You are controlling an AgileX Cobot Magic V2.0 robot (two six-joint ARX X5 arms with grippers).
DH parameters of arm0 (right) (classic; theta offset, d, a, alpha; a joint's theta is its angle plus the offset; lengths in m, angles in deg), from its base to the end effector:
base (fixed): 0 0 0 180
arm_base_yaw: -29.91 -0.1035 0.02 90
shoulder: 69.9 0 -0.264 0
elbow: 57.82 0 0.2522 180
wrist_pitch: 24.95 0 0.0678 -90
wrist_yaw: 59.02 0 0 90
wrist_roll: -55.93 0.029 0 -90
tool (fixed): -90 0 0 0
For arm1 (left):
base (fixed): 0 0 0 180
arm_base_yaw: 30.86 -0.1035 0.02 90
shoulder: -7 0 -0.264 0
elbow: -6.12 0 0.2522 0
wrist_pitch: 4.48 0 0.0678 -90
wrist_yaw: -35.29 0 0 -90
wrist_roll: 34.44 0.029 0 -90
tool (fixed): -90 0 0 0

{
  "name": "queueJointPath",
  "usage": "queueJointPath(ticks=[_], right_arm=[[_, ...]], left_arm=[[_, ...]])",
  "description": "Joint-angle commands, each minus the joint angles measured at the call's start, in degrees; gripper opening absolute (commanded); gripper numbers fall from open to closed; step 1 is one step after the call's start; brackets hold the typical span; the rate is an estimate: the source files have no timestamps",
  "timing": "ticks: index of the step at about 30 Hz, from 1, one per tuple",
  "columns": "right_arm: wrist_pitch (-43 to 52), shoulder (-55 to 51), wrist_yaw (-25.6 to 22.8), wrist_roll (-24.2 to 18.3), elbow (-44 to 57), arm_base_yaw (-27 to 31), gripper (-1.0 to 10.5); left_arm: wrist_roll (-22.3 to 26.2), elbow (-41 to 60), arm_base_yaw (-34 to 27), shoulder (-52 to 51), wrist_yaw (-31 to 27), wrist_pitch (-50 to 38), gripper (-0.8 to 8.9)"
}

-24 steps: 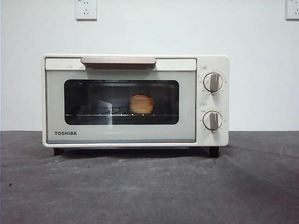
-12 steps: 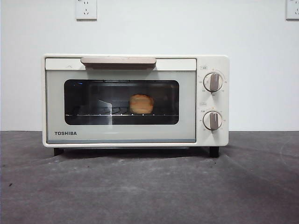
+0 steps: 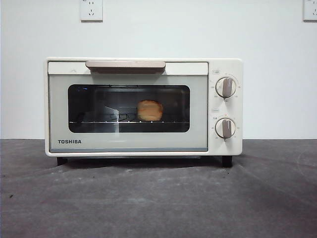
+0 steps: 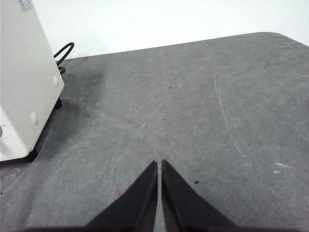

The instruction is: The left arm flap open the oven, the right arm pick bread and place it into oven, the left arm flap close the oven

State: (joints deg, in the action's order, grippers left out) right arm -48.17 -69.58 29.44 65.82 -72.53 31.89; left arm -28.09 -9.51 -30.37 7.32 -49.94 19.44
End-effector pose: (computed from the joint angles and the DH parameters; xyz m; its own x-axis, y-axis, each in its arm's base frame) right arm 0.0958 -0.0041 0.1528 0.9863 -0.0610 -0.1534 0.0865 0.9824 0.1657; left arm 0.0948 -0.0032 0.1571 0.9846 -0.0916 -0.1492 0.1067 0.9895 0.0970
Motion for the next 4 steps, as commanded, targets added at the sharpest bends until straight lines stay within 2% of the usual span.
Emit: queueJointPath(ticks=[1, 4], right_arm=[[0.44, -0.11, 0.00, 0.55, 0.44, 0.00, 0.1], [0.44, -0.11, 0.00, 0.55, 0.44, 0.00, 0.1]], left_arm=[[0.24, 1.16, -0.15, -0.13, 0.07, 0.37, 0.19], [0.24, 1.16, -0.15, -0.13, 0.07, 0.37, 0.19]])
